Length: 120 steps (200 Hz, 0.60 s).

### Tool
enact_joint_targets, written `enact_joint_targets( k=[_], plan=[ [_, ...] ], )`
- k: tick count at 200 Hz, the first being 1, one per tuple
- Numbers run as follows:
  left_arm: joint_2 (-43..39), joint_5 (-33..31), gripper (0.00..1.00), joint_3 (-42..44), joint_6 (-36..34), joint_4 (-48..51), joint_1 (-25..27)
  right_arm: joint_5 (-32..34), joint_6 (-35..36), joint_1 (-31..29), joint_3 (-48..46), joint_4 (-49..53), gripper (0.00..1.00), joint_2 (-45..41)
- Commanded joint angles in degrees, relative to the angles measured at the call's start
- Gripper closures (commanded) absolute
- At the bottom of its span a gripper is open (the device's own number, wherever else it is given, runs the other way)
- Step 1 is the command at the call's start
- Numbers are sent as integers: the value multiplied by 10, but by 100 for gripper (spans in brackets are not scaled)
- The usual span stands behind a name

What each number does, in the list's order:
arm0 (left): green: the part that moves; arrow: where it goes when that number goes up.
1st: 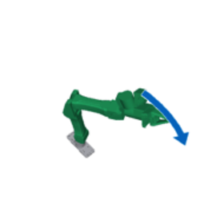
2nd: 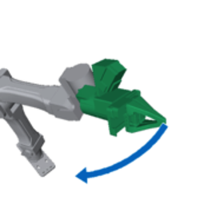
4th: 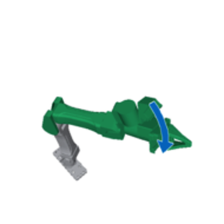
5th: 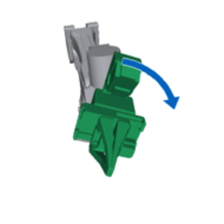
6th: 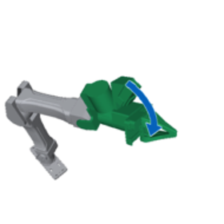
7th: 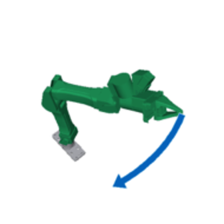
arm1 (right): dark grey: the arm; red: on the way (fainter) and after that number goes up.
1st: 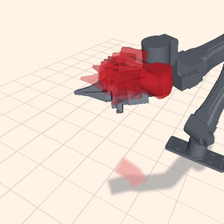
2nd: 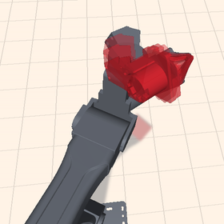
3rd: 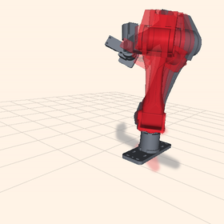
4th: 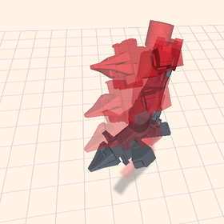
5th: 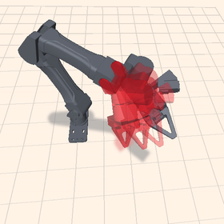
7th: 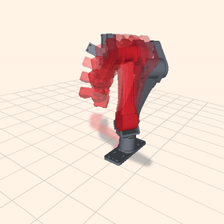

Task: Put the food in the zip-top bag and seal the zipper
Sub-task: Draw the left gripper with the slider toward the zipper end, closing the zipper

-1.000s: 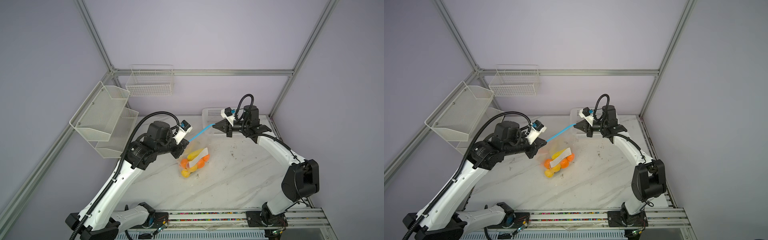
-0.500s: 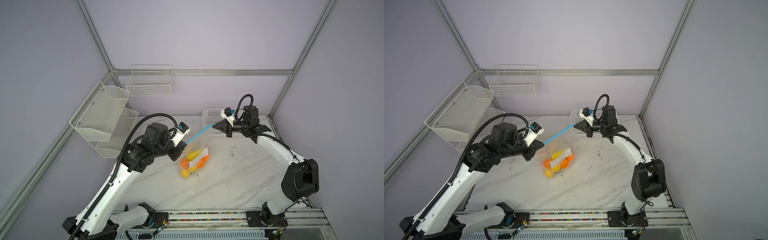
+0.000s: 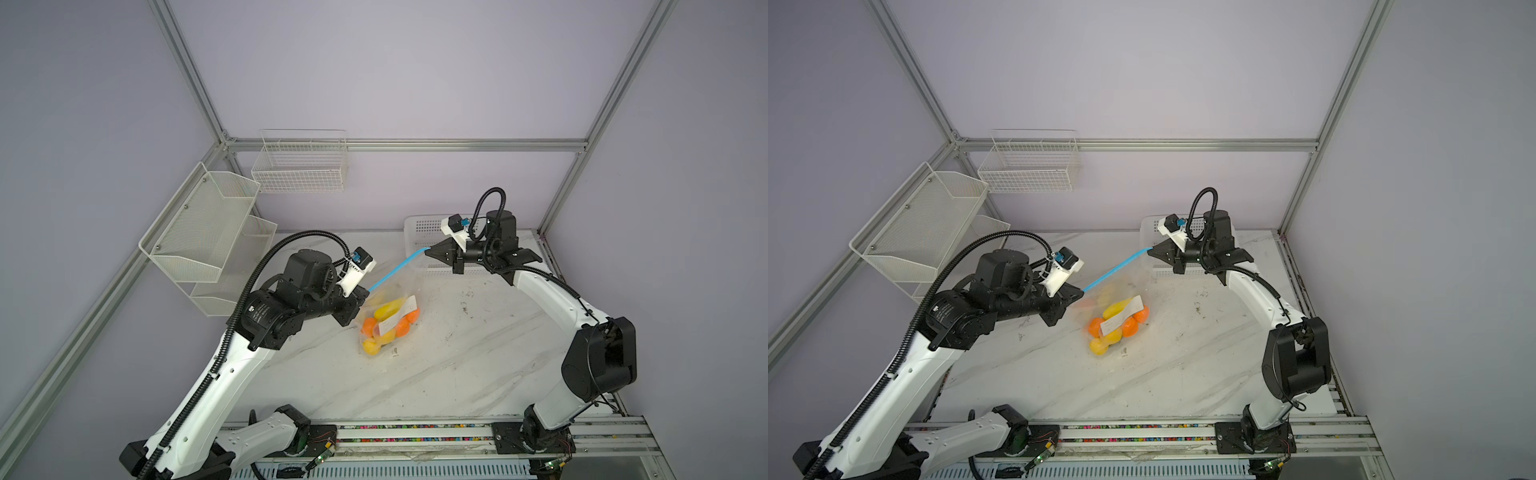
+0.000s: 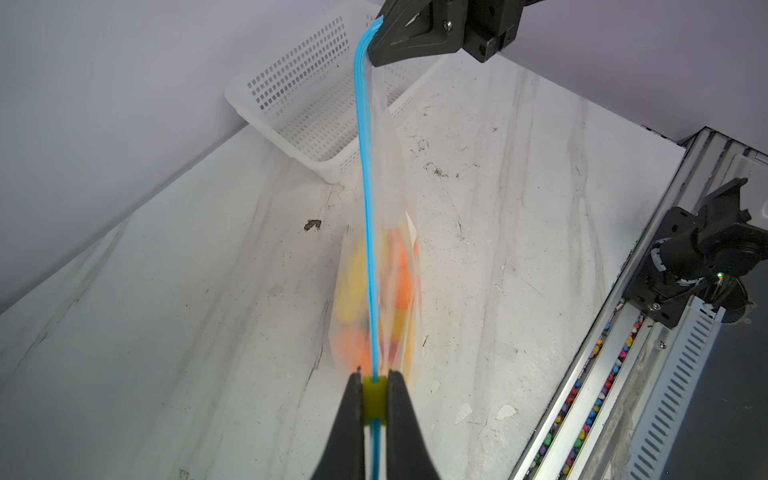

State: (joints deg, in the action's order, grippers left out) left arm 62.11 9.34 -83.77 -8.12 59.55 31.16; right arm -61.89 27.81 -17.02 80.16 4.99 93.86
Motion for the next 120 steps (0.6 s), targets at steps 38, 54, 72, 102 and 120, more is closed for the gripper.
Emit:
enact_joint_targets(
  k=[38,54,72,102,120],
  plan=[
    [-16,-6,98,14,8,32,-3,20,20,13,15,7,100,6],
    [-16,-6,98,13,10,33,-3,20,20,13,14,6,100,6],
    [-18,-6,99,15,10,33,-3,20,20,13,15,7,100,7],
    [-22,-7,98,17,12,34,-3,19,20,13,15,8,100,8],
    [-22,-7,98,19,12,35,-3,20,21,13,17,10,100,9]
  ],
)
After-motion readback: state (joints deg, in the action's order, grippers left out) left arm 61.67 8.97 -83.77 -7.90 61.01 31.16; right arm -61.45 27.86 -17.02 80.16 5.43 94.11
